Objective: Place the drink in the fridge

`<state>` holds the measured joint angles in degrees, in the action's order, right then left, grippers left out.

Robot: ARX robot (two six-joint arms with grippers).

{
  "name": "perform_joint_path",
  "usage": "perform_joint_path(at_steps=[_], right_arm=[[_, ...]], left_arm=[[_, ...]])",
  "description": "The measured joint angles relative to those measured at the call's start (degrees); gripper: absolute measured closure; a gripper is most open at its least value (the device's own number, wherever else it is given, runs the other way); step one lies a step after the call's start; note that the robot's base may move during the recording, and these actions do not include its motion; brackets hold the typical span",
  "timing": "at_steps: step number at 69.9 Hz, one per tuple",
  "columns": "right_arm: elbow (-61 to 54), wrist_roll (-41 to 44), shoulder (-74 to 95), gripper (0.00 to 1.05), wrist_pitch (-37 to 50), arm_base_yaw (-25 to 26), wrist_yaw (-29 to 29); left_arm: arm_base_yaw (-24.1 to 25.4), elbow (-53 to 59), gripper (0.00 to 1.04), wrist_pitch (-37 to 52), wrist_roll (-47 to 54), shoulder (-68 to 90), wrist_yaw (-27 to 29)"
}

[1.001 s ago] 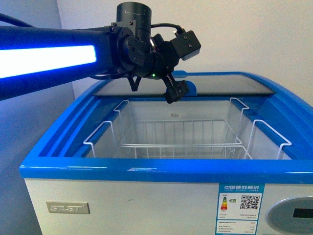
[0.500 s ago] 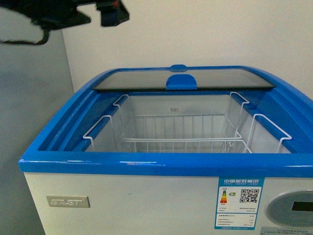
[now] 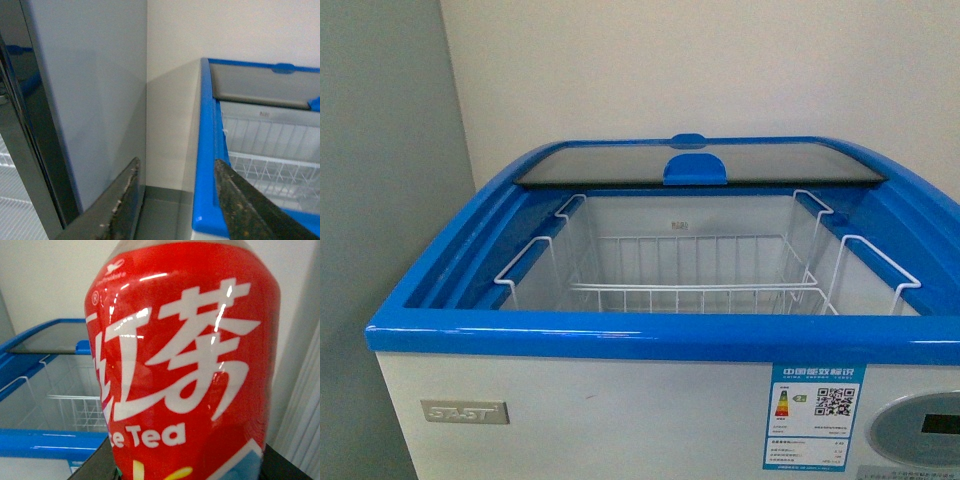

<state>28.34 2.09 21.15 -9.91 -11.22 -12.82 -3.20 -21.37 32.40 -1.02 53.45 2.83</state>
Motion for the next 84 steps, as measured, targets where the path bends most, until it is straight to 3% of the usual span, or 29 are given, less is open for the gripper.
perform_joint_path(at_steps=[9,16,26,39,51,67,73,84], right_arm=[[8.5,6.9,6.1,0.67,-18.3,7.1,7.9],[12.0,14.0,12.3,0.67,-17.8,11.6,9.4],[20.6,24.7,24.1,0.67,-12.5,12.9,10.6],[29.4,41.0,39.2,0.67,-4.4,9.4,12.5],[32.3,67.4,49.7,0.67,-1.0,3.3,14.4],[38.4,89.1,64.6,0.67,8.3,-0.5,12.9],[40.9,91.9,70.5,0.67,12.0,-1.1,11.2],[44.5,88.8,78.6,0.67,16.1,-2.3,9.2]], left_arm=[[2.5,4.6,0.89,0.7,0.3,-2.4,-2.8],[3.1,6.9,1.03,1.0,0.3,-5.0,-2.6],[3.1,10.0,1.02,1.0,0.5,-8.3,-2.9],[3.1,13.3,1.02,0.0,0.5,-12.8,-2.8],[3.1,15.6,1.02,-2.3,0.5,-17.4,-2.8],[3.1,17.8,1.02,-5.7,0.5,-22.9,-2.8],[3.1,18.3,1.02,-7.5,0.5,-25.2,-2.8],[3.1,19.4,1.02,-8.8,0.5,-28.0,-2.8]])
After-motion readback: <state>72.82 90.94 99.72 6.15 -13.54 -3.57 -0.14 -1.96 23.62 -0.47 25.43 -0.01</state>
